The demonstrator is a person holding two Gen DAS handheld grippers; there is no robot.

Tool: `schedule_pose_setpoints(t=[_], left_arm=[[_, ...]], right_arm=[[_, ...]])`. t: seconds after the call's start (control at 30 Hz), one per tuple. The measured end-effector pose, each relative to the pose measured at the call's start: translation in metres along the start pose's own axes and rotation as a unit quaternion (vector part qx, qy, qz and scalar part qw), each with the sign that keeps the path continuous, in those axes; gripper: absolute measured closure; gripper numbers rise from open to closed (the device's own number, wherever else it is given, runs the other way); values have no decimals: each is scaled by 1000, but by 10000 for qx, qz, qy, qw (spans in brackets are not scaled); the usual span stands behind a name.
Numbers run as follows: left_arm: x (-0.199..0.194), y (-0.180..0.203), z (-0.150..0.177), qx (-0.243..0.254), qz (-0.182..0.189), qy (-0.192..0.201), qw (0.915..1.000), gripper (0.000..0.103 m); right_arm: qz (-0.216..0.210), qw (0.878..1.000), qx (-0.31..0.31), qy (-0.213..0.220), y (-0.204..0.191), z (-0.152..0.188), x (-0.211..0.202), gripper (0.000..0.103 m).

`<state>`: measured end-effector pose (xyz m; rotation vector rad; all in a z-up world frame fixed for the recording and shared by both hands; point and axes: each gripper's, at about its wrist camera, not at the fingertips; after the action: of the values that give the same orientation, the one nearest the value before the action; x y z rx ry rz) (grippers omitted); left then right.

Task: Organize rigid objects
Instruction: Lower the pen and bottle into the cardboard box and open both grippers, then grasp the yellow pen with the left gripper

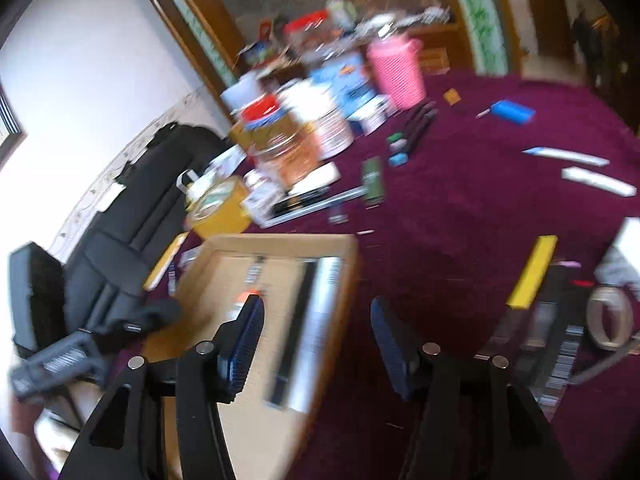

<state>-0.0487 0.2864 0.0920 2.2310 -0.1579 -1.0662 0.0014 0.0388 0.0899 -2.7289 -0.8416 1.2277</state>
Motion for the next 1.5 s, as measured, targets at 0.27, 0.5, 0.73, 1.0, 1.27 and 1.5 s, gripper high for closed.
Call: schedule_pose_setpoints(t=[0.27,0.5,0.73,1.0,1.27,1.5], left_arm=[[-17,73,49,596,703,-118,9957,26],[1,129,81,1062,1016,-396,9883,27],[25,159,110,1241,980,-782,9843,27],[36,177,116,1354,559,-782,9861,27],[77,208,108,1795,79,-776,9807,27],[158,220,104,2278,-617,-869,9679,40]], right_arm=[[1064,9912,599,517,90,65,-95,39],[2438,9621,215,1200,123,94,-191,15],[2857,9439,327,1626,159,69,-209,0],[2760,9442,1251,1287,249,44,-154,7],[2052,9506,1972,1237,290,75,-134,20],[2296,9547,1519,1128,275,68,-130,20]])
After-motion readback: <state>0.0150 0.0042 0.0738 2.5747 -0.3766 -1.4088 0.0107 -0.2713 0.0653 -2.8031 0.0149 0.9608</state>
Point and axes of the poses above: each gripper's, at about its wrist camera, not at the fingertips, and x roughly the way its jaws point, y to its right, z to its underside, and after that the axes turned 11 degrees about -x, right-handed
